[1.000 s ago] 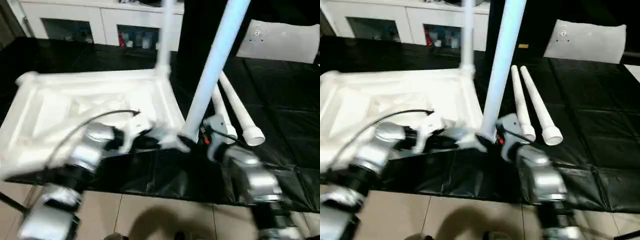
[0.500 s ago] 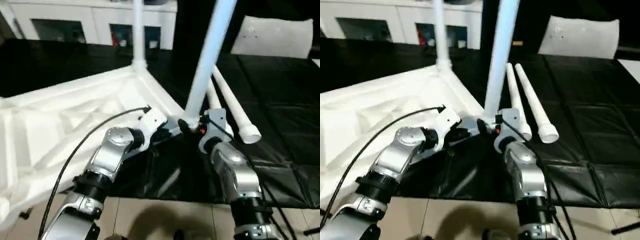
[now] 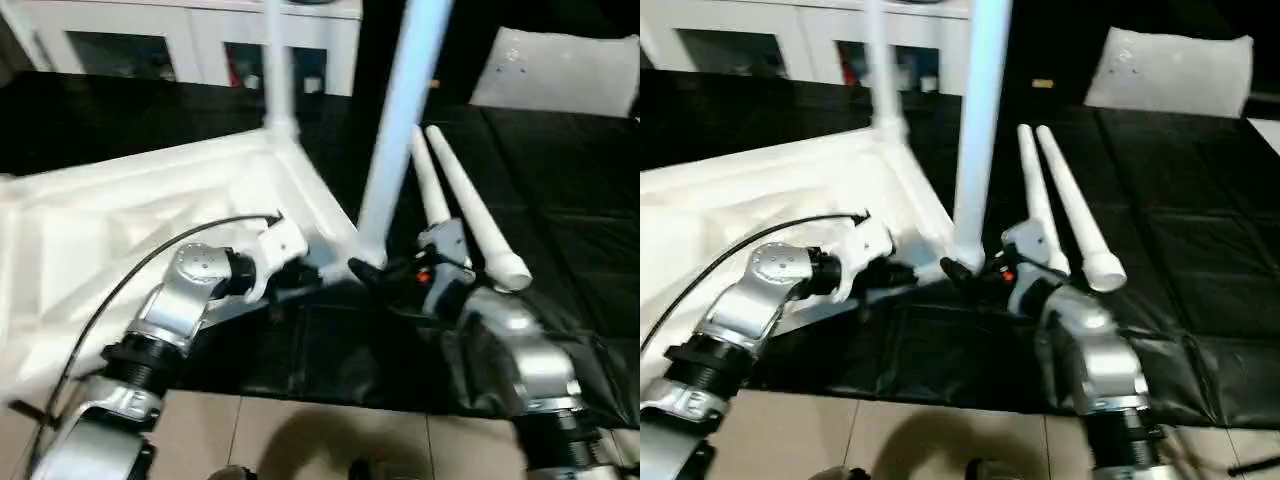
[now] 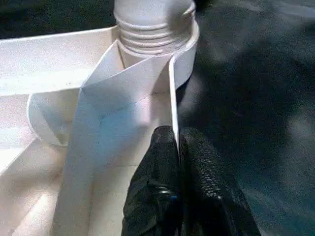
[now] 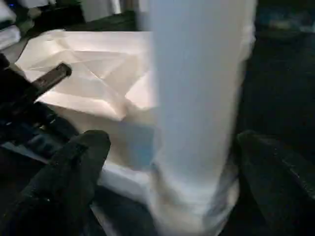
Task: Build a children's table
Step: Rotate leg to tighten
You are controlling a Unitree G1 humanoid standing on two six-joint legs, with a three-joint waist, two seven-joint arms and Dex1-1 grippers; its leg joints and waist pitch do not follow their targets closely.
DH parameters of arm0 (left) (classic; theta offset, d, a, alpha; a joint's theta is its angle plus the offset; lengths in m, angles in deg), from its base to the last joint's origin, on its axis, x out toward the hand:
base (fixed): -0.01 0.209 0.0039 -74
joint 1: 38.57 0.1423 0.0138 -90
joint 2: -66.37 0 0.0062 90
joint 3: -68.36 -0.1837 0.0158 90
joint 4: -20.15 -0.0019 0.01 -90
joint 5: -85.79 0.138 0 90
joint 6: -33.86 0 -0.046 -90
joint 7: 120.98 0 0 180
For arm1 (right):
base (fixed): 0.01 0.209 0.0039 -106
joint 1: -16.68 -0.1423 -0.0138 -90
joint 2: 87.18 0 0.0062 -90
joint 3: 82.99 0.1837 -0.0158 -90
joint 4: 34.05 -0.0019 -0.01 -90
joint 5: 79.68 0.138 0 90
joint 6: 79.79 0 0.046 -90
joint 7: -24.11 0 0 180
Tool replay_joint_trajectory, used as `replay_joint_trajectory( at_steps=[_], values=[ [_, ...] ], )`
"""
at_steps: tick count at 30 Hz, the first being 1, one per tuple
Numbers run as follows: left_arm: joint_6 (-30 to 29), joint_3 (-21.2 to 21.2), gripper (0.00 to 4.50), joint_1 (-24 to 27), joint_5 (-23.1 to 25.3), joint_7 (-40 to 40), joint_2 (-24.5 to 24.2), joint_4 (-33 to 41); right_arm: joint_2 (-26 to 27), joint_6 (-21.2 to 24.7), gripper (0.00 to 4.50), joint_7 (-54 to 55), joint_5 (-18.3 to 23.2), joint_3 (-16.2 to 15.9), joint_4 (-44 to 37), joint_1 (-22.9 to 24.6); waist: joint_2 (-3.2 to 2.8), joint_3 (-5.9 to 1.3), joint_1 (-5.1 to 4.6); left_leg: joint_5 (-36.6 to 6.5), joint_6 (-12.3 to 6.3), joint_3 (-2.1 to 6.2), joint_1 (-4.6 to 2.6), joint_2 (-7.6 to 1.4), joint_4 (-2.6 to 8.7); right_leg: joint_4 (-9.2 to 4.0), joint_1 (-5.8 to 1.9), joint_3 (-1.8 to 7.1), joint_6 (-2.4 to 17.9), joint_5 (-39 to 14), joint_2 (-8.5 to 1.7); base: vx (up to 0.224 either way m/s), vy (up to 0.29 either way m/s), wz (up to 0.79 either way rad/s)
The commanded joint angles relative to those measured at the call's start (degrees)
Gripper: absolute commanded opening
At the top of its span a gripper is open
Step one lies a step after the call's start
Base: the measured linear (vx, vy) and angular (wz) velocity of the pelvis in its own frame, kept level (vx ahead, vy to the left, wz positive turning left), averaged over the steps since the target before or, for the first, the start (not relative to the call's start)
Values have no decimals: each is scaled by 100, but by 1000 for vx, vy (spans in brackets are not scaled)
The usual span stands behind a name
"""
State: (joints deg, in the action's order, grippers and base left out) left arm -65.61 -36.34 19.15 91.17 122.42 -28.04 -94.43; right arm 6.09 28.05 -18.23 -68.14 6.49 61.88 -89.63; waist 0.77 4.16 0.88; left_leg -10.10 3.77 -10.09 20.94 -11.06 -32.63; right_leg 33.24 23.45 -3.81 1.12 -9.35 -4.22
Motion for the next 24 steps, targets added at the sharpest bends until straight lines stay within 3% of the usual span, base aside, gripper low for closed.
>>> replay_joint_trajectory(
  at_steps=[1,5,6,8,9,10,16,24],
  values=[
    [479,-291,0,-63,30,538,-176,-195,-208,17,448,-313,67,-87,-170,23,-46,-344,11,-1379,-302,21,-100,-212,361,-379,-283,278,1243,-1425,-337,0,0,0],
    [895,-281,0,-207,67,589,-311,-541,-451,89,448,-626,116,-245,-325,134,-38,-376,87,-1327,-244,20,-113,-214,355,-360,-289,288,1185,-1310,-350,0,0,0],
    [716,-202,0,-266,41,462,-275,-605,-477,86,448,-670,108,-295,-353,183,-23,-393,93,-1216,-244,33,-71,-208,353,-329,-327,281,1217,-1168,-364,0,0,0],
    [626,-166,0,-291,28,401,-256,-629,-486,83,448,-687,104,-316,-363,206,-20,-398,102,-1176,-248,24,-88,-210,343,-322,-316,281,1239,-1124,-365,0,0,0],
    [542,-136,0,-310,15,355,-240,-646,-494,81,448,-701,99,-332,-371,223,-14,-395,98,-1142,-254,30,-63,-209,344,-317,-332,279,1248,-1133,-371,0,0,0],
    [340,-76,44,-328,-63,336,-206,-638,-504,87,450,-702,108,-350,-390,249,-13,-398,102,-1144,-240,22,-75,-209,338,-319,-324,281,1252,-1176,-369,0,0,0],
    [151,62,98,-315,-240,172,-98,-731,-578,87,450,-724,122,-397,-420,345,17,-405,108,-1179,-251,31,-56,-195,317,-345,-324,273,1167,-1457,-372,0,0,0],
    [182,17,100,-387,-253,122,-37,-921,-618,59,450,-709,111,-418,-407,400,15,-412,109,-1212,-263,36,-53,-194,306,-349,-315,266,1123,-1561,-367,0,0,0]
  ],
)
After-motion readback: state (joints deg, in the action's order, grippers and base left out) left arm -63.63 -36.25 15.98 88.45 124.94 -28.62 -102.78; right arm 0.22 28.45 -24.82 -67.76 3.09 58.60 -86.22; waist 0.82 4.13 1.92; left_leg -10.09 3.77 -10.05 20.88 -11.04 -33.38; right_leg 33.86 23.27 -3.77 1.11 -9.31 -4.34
